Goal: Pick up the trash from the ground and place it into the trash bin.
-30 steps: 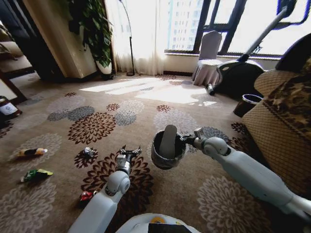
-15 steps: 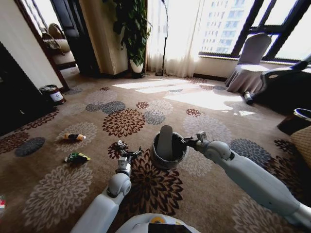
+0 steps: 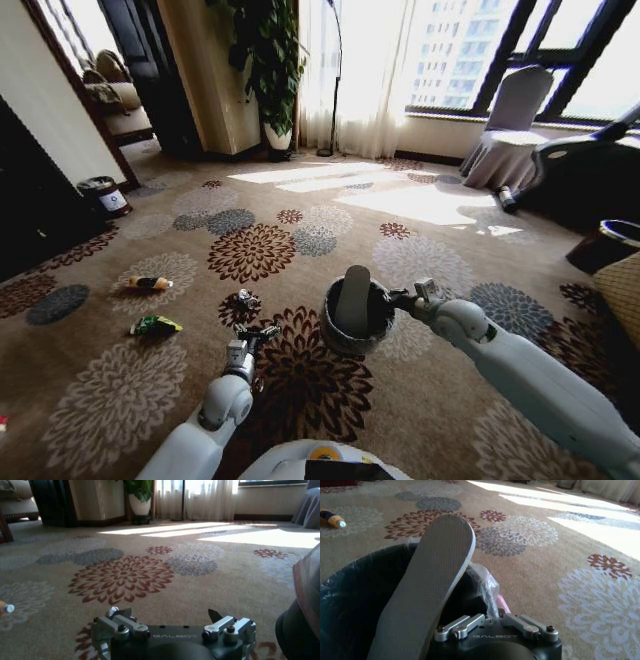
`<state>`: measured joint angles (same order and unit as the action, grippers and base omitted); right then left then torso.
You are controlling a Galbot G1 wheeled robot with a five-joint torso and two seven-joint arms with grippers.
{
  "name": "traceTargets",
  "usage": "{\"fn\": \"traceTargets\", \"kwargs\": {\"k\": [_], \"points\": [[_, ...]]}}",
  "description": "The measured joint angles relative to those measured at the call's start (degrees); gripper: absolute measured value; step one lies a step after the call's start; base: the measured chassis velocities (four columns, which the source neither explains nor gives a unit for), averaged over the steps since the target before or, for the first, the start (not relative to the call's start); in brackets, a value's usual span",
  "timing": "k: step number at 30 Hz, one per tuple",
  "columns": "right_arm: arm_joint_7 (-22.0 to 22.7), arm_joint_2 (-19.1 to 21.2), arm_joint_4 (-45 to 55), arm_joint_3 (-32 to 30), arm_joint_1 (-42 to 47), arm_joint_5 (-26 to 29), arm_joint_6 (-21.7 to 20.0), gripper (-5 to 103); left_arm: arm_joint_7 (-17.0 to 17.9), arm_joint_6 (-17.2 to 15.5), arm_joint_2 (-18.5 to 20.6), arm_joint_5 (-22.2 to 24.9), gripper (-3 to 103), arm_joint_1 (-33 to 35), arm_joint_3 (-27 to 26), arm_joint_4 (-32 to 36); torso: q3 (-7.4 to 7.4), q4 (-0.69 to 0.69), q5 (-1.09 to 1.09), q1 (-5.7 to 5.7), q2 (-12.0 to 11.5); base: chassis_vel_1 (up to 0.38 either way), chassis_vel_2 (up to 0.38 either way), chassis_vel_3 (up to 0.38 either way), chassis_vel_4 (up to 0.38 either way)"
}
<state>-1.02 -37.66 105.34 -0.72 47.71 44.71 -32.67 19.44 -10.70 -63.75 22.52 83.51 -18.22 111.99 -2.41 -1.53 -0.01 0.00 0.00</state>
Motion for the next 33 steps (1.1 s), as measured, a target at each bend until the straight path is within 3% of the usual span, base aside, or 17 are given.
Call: {"fn": "traceTargets", "kwargs": {"k": [3, 6, 13, 16, 18, 20, 33], "points": [[0.0, 0.2, 0.6, -1.4, 2.3, -0.1, 0.2, 1, -1.7, 1.8, 0.9, 0.3, 100, 2.7, -1.6, 0.2, 0.0, -0.02, 0.02, 0.0, 0.0, 0.037, -0.061, -0.043, 0.061], [0.0, 0.3, 0.9, -3.0, 4.9, -0.4, 0.3, 1, -3.1, 5.6, 1.8, 0.3, 100, 6.1, -2.9, -1.5, 0.0, -0.05, 0.02, 0.0, 0.0, 0.091, -0.077, -0.084, 0.102], [-0.1, -0.1, 0.5, -4.2, 6.8, -1.7, 2.5, 1, -1.6, 7.8, -0.5, 1.0, 100, 6.2, -3.3, -6.4, 0.01, -0.03, 0.01, 0.0, 0.0, 0.119, -0.125, -0.121, 0.121], [0.0, -0.4, 0.2, -4.2, 6.8, -2.0, 3.3, 1, -0.2, 5.5, -1.9, 3.7, 100, 4.7, -2.6, -7.7, 0.02, -0.02, 0.02, -0.01, 0.0, 0.065, -0.071, -0.077, 0.072], [-0.1, -0.4, 0.3, -4.1, 6.5, -2.0, 3.3, 1, 1.0, 1.5, -3.1, 8.4, 100, 2.8, -1.8, -8.6, 0.01, -0.02, 0.0, 0.0, 0.0, 0.024, -0.02, -0.034, 0.005], [0.0, -0.2, 0.6, -4.2, 6.6, -2.0, 3.3, 1, 1.9, -0.3, -3.5, 10.0, 100, 1.2, -1.3, -9.7, -0.02, -0.03, 0.02, 0.01, 0.0, 0.0, 0.0, 0.0, 0.0], [0.0, 0.7, 0.4, -5.6, 7.8, -1.7, 4.9, 1, 8.0, -6.6, -6.4, 17.3, 100, -2.8, 0.4, -15.0, -0.01, -0.05, 0.02, 0.0, 0.0, 0.0, 0.0, 0.0, 0.0]]}}
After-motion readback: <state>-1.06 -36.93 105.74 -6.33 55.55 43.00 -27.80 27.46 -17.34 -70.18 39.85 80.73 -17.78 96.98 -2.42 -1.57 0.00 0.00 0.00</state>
